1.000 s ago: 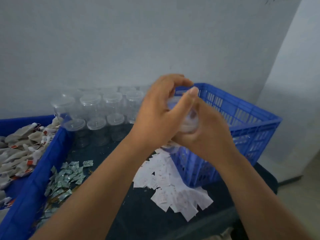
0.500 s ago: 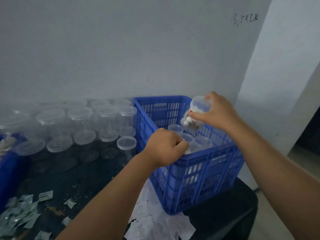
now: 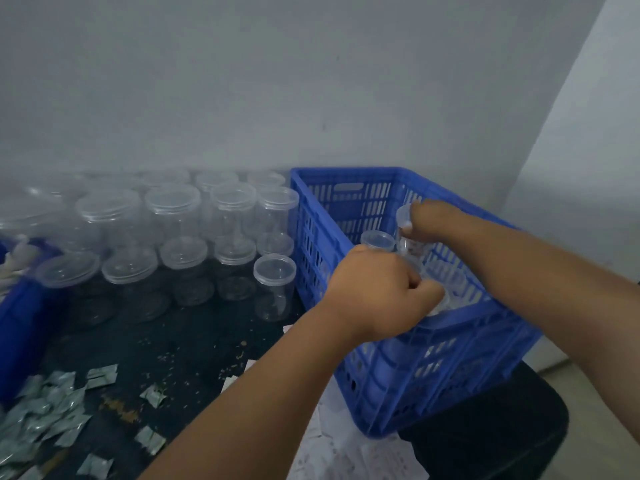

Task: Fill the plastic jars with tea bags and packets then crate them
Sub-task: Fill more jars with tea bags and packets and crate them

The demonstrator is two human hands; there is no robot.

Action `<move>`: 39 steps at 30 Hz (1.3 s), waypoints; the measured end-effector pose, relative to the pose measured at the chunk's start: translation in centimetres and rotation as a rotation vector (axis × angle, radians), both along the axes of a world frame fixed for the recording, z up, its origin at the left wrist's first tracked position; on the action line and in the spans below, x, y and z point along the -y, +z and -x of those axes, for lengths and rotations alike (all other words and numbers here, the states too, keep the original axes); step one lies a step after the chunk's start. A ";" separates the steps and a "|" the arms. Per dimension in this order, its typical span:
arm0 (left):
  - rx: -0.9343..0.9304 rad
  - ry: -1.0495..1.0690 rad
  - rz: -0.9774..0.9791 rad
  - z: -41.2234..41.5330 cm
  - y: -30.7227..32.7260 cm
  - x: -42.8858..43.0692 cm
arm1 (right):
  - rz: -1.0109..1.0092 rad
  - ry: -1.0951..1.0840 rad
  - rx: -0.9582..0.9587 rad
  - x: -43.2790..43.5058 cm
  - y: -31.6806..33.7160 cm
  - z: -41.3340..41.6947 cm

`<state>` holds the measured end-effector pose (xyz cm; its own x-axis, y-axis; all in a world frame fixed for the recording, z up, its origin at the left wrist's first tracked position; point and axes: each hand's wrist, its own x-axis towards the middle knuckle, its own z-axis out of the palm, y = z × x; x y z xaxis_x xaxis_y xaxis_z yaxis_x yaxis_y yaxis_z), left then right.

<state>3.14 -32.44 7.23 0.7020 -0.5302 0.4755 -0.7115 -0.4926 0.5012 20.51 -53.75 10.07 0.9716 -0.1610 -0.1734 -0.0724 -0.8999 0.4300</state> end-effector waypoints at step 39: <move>-0.412 0.725 0.017 7.0 -15.5 -27.8 | -1.701 -0.212 0.139 -24.4 -15.1 20.5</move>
